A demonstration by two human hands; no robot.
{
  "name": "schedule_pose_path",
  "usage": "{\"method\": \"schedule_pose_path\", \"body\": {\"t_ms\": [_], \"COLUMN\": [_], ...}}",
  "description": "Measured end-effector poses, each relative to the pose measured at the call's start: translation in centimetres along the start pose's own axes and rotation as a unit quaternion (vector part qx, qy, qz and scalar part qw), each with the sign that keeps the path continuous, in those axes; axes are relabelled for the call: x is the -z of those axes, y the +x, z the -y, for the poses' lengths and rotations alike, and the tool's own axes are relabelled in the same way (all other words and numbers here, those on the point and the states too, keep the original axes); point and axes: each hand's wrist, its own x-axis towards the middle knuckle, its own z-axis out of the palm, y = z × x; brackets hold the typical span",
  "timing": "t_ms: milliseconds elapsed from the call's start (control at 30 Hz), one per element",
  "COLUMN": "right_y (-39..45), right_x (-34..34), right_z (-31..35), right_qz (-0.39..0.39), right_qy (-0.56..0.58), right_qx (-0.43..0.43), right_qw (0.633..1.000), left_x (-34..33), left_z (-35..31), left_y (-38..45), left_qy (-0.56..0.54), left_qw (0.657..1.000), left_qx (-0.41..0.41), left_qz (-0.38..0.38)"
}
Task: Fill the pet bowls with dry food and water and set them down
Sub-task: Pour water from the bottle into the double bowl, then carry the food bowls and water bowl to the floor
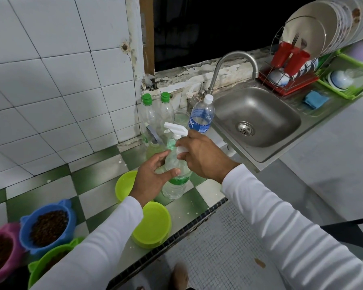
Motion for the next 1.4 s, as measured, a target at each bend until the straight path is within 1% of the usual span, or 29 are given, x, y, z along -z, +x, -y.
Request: {"method": "schedule_pose_path", "body": {"t_ms": [167, 300, 433, 533, 667, 767, 900, 1033, 1233, 1400], "right_y": [-0.4, -1.1, -1.8, -2.1, -2.5, -2.9, -3.7, -4.2, -5.4, -6.8], "right_x": [0.0, -0.8, -1.6, -1.8, -1.9, -2.1, -2.3, -2.6, -3.4, -4.6], "right_z": [0.4, 0.8, 1.6, 2.0, 2.0, 2.4, 3.9, 6.1, 9.9, 13.4], "right_qz": [-0.028, -0.058, -0.06, -0.069, -0.051, -0.033, -0.037, -0.028, -0.012, 0.01], "right_qy": [0.02, 0.041, 0.038, 0.037, 0.039, 0.035, -0.013, -0.055, -0.059, -0.038], "right_qx": [-0.024, -0.051, -0.065, -0.068, -0.092, -0.106, -0.106, -0.089, -0.065, -0.043], "right_qw": [0.999, 0.996, 0.995, 0.995, 0.994, 0.993, 0.994, 0.994, 0.996, 0.998], "left_x": [0.0, -0.1, 0.4, 1.3, 3.3, 4.9, 6.9, 9.3, 13.8, 17.2], "left_z": [0.0, -0.6, -1.2, -1.6, -2.5, -3.2, -4.1, -4.9, -6.2, -5.9], "left_y": [0.0, 0.0, -0.5, -0.9, -1.2, -1.8, -3.4, -5.7, -9.5, -13.2], "left_qy": [0.0, 0.025, 0.094, 0.151, 0.276, 0.344, 0.414, 0.469, 0.528, 0.563], "left_qw": [1.0, 1.0, 0.995, 0.987, 0.955, 0.931, 0.901, 0.866, 0.835, 0.814], "left_qx": [0.003, -0.001, -0.016, -0.045, -0.112, -0.124, -0.13, -0.171, -0.15, -0.129], "left_qz": [0.004, 0.014, 0.033, 0.022, 0.009, 0.003, -0.008, -0.031, -0.036, -0.067]}}
